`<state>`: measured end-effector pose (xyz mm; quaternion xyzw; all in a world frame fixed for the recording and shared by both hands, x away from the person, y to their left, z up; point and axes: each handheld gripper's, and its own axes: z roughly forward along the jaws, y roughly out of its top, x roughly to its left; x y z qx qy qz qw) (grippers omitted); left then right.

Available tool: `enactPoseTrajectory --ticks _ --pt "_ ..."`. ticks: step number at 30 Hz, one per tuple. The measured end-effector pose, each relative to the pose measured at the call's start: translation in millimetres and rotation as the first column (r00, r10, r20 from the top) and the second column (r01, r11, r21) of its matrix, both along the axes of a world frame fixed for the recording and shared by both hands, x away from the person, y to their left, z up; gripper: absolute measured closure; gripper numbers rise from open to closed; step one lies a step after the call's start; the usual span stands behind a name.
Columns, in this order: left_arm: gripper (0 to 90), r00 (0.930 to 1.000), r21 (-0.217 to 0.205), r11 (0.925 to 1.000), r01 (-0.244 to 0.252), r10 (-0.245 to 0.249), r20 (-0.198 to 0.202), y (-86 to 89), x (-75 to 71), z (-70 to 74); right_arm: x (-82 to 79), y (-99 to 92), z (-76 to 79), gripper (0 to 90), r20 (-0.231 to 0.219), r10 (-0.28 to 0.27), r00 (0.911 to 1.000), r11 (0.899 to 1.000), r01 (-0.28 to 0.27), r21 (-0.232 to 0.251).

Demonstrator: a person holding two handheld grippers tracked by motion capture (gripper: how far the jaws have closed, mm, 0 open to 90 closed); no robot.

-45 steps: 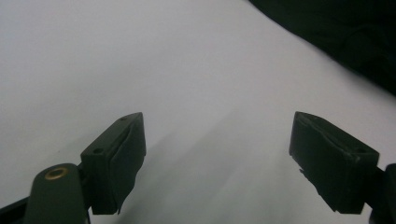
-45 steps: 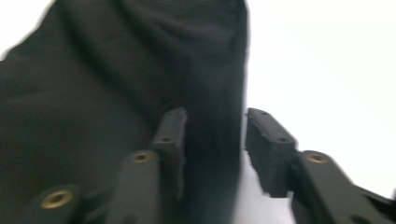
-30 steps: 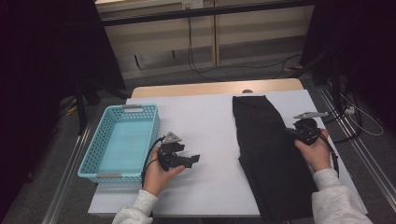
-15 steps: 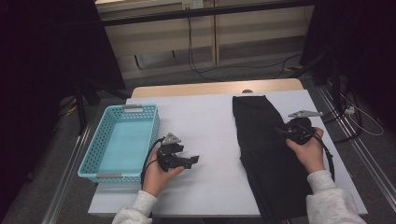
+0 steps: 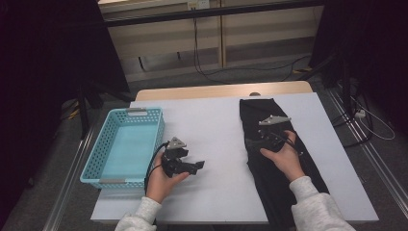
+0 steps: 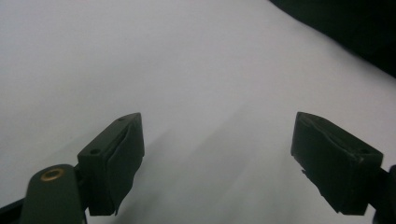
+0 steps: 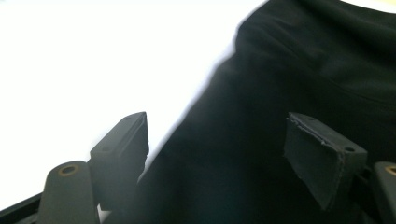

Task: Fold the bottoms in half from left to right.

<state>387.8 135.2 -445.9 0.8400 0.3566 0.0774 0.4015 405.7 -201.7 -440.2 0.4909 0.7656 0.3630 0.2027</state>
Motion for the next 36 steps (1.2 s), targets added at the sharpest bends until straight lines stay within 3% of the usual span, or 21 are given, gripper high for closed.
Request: enactPoseTrajectory --ticks 5,10,14,15,21,32,36 --pt "16.0 0.9999 0.005 0.9999 -0.012 0.012 -0.008 2.6 -1.2 -1.9 2.7 10.5 -8.4 21.6 -0.023 0.011 0.9997 1.0 -0.012 -0.028" --pt "15.9 0.9998 0.005 0.9999 -0.014 0.014 -0.011 4.2 -2.6 -3.1 5.8 16.0 -11.8 25.6 -0.001 0.02 0.9998 1.0 -0.02 -0.019" --pt "16.1 0.9999 0.011 0.9999 -0.011 0.012 -0.009 2.4 -2.6 -4.1 9.2 22.8 -21.2 23.1 -0.037 0.03 0.9988 0.995 -0.033 -0.09" --pt "16.1 0.9999 0.01 0.9999 -0.009 0.009 -0.008 1.9 -2.4 -3.5 9.0 22.4 -23.6 22.7 -0.02 0.026 0.9995 0.996 -0.028 -0.085" --pt "16.3 1.0 0.001 1.0 0.0 0.0 -0.006 -0.8 -1.2 -1.0 7.1 22.2 -23.8 28.5 -0.019 0.008 0.9998 0.997 -0.009 -0.072" --pt "16.3 1.0 -0.002 1.0 -0.005 0.005 -0.005 1.0 -0.4 -1.6 6.3 14.1 -23.2 51.7 0.001 -0.019 0.9998 0.998 0.02 -0.061" --pt "16.3 1.0 -0.002 1.0 -0.007 0.007 -0.003 1.2 -0.1 -1.0 5.3 14.8 -23.6 52.5 0.006 -0.028 0.9996 0.998 0.028 -0.06"
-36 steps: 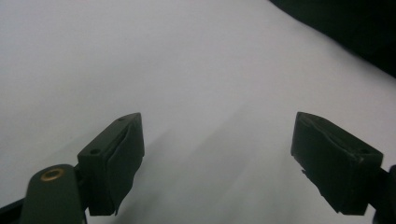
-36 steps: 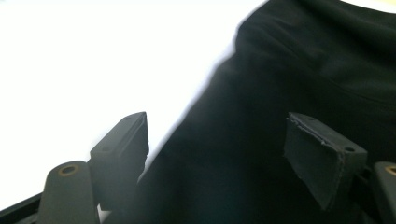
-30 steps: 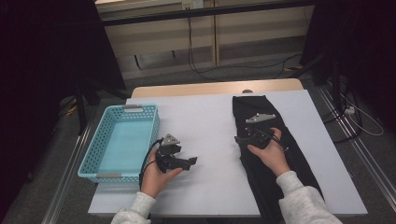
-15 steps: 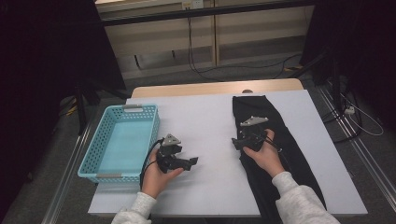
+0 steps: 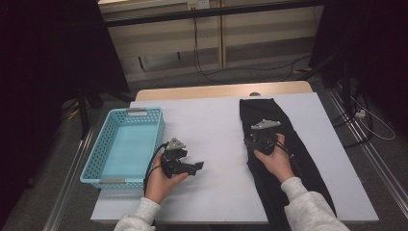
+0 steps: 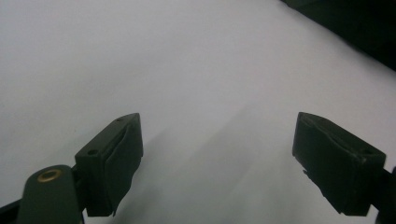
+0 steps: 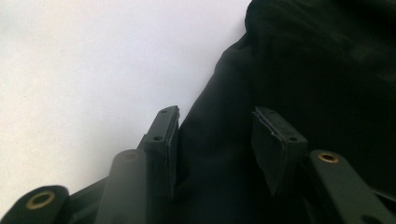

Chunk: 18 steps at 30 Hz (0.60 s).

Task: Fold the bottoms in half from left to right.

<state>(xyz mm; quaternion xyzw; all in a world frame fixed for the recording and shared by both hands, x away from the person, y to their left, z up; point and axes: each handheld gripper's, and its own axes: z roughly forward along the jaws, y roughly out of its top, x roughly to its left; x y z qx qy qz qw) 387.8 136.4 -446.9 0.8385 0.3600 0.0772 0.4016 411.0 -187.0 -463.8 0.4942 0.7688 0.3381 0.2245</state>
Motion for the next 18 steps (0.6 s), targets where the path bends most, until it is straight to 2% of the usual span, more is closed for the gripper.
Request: enactPoseTrajectory --ticks 6,18 --pt "16.4 1.0 -0.006 1.0 0.0 0.0 0.006 0.6 -0.9 2.8 -0.6 -1.6 -0.1 56.6 0.002 -0.008 1.0 1.0 0.008 0.003" --pt "16.6 1.0 -0.009 1.0 0.001 -0.001 0.009 1.6 -0.5 3.5 -1.4 -0.6 -0.1 57.3 0.006 -0.022 0.9997 1.0 0.023 -0.005"
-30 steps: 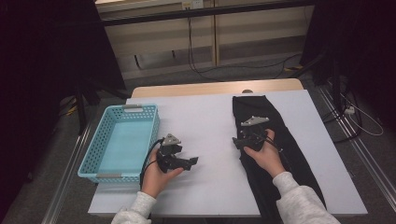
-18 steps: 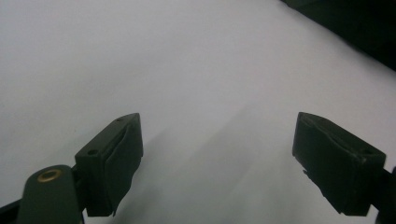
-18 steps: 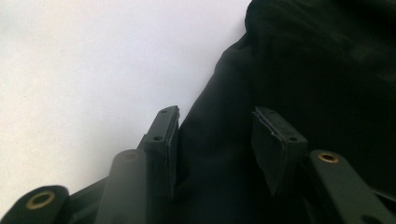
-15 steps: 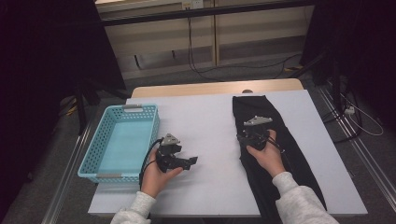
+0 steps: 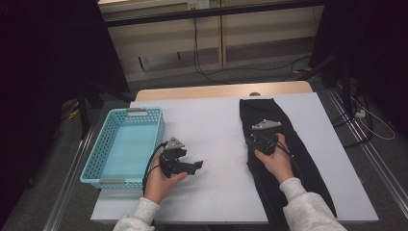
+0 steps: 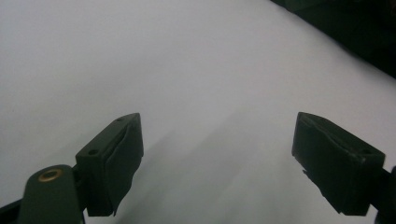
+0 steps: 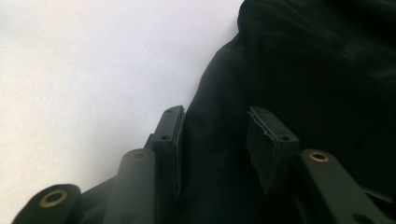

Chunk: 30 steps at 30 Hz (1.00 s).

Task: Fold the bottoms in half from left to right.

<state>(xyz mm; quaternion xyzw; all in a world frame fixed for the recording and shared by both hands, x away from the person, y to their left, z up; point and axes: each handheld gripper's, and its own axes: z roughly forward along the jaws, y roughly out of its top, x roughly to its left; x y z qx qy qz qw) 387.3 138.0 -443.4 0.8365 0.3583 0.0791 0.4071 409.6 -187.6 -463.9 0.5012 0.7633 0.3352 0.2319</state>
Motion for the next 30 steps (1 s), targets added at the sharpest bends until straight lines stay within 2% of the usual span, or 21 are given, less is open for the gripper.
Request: enactPoseTrajectory --ticks 5,9,12,19,22,30 --pt "16.6 1.0 0.001 1.0 0.005 -0.005 -0.001 -0.7 0.0 -0.7 0.1 -0.7 -0.1 60.7 0.001 -0.006 1.0 1.0 0.006 0.004" --pt "16.7 1.0 -0.013 0.9999 0.0 0.0 -0.003 -0.5 0.2 -0.3 0.7 -3.9 -0.1 73.9 0.009 -0.026 0.9996 1.0 0.026 -0.003" --pt "16.8 0.9999 -0.012 0.9999 -0.002 0.002 -0.01 -0.7 0.3 -2.0 1.0 -4.9 -0.2 79.8 0.017 -0.035 0.9992 0.999 0.035 -0.018" --pt "16.8 0.9999 -0.014 0.9999 0.0 0.0 -0.015 -1.4 0.1 -2.2 1.6 -5.6 -0.1 83.1 0.02 -0.039 0.999 0.999 0.04 -0.028" --pt "16.8 0.9998 -0.012 0.9999 0.003 -0.003 -0.017 -1.9 0.2 -3.1 1.5 -4.0 0.0 83.4 0.028 -0.035 0.999 0.998 0.037 -0.05" --pt "16.7 0.9998 -0.007 1.0 0.003 -0.003 -0.018 -2.3 0.4 -3.3 2.0 -9.3 0.4 84.2 0.008 -0.046 0.9989 0.999 0.045 0.006"
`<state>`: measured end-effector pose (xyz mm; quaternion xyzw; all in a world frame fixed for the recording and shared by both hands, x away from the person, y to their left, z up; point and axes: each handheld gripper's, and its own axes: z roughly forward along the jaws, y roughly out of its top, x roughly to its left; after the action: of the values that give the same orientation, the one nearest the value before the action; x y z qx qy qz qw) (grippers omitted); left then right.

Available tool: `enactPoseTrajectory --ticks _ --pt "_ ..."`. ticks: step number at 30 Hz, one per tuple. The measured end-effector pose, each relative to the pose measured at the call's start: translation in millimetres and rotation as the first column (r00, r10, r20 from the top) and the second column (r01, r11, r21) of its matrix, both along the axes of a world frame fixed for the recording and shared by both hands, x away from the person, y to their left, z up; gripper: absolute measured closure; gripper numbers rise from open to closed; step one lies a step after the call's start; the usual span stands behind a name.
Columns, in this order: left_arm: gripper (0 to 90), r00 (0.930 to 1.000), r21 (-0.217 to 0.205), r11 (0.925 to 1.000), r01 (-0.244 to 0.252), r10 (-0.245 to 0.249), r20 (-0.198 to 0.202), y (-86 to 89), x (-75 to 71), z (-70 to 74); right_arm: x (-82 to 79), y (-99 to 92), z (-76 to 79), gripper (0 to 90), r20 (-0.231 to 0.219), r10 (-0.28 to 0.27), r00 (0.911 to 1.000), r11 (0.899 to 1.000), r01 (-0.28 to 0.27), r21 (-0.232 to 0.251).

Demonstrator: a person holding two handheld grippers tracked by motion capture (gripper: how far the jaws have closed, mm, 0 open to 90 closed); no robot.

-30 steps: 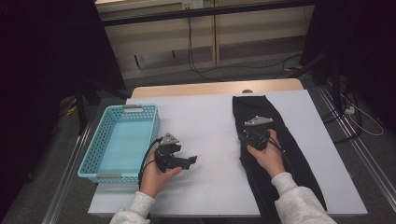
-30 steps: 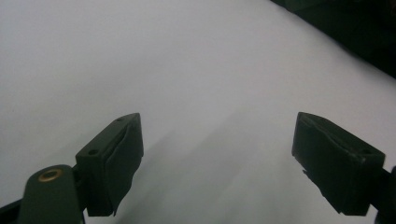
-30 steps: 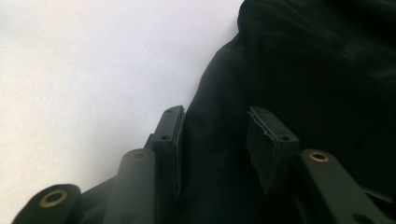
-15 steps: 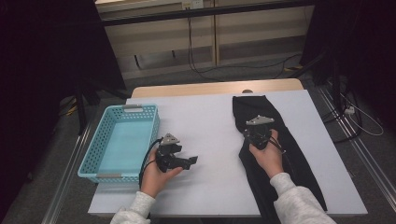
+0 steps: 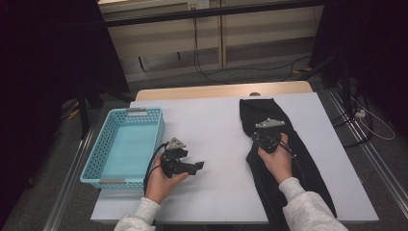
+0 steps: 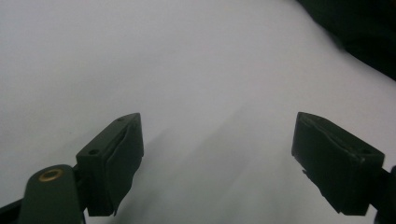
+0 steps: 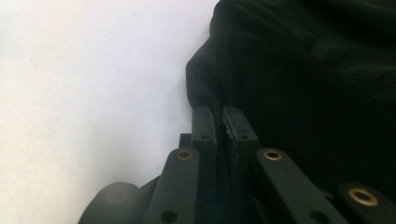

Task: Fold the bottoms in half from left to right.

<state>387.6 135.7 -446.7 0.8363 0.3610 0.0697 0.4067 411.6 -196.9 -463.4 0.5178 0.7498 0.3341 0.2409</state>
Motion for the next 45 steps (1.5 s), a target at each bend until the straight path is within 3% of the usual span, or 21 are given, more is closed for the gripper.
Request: enactPoseTrajectory --ticks 5,13,14,19,26,29,35,40,42,45 --pt "16.7 1.0 0.001 1.0 -0.002 0.002 -0.002 -0.2 0.7 0.0 1.2 -6.5 0.2 84.7 -0.02 0.012 0.9997 0.997 -0.01 0.075" --pt "16.4 0.9999 -0.007 1.0 0.006 -0.006 -0.011 -1.1 0.7 1.7 -1.7 2.6 3.3 84.9 -0.028 0.075 0.9968 0.993 -0.072 0.091" --pt "16.3 1.0 -0.01 0.9999 0.002 -0.002 -0.009 -0.4 0.6 2.5 -3.3 9.9 4.7 84.9 -0.024 0.125 0.9919 0.989 -0.123 0.08" --pt "16.2 1.0 -0.021 0.9998 -0.006 0.006 -0.003 1.7 0.1 5.3 -9.7 27.2 5.4 84.9 -0.029 0.208 0.9777 0.976 -0.205 0.08" --pt "16.2 1.0 -0.018 0.9998 -0.006 0.006 -0.004 2.8 0.7 5.2 -17.1 46.0 2.8 84.9 -0.034 0.314 0.9488 0.947 -0.31 0.085" --pt "16.2 0.9999 -0.02 0.9997 -0.01 0.01 -0.007 3.5 1.3 4.9 -19.1 50.2 2.0 84.9 -0.043 0.36 0.932 0.928 -0.352 0.125" --pt "16.1 0.9999 -0.02 0.9998 -0.009 0.008 -0.006 3.6 1.8 6.2 -23.3 57.9 1.1 84.8 -0.041 0.397 0.9169 0.91 -0.388 0.144" --pt "15.9 0.9999 -0.02 0.9997 -0.011 0.011 -0.008 3.5 2.6 6.2 -28.3 68.1 1.2 84.7 -0.038 0.441 0.8965 0.89 -0.432 0.142" --pt "15.9 0.9998 -0.024 0.9996 -0.016 0.016 -0.008 4.1 3.0 6.5 -30.7 73.4 1.1 84.6 -0.042 0.469 0.8824 0.876 -0.458 0.153" --pt "15.6 0.9994 -0.04 0.9988 -0.028 0.027 -0.023 7.0 4.4 8.2 -35.4 83.9 1.9 84.5 -0.056 0.539 0.8402 0.833 -0.523 0.18"
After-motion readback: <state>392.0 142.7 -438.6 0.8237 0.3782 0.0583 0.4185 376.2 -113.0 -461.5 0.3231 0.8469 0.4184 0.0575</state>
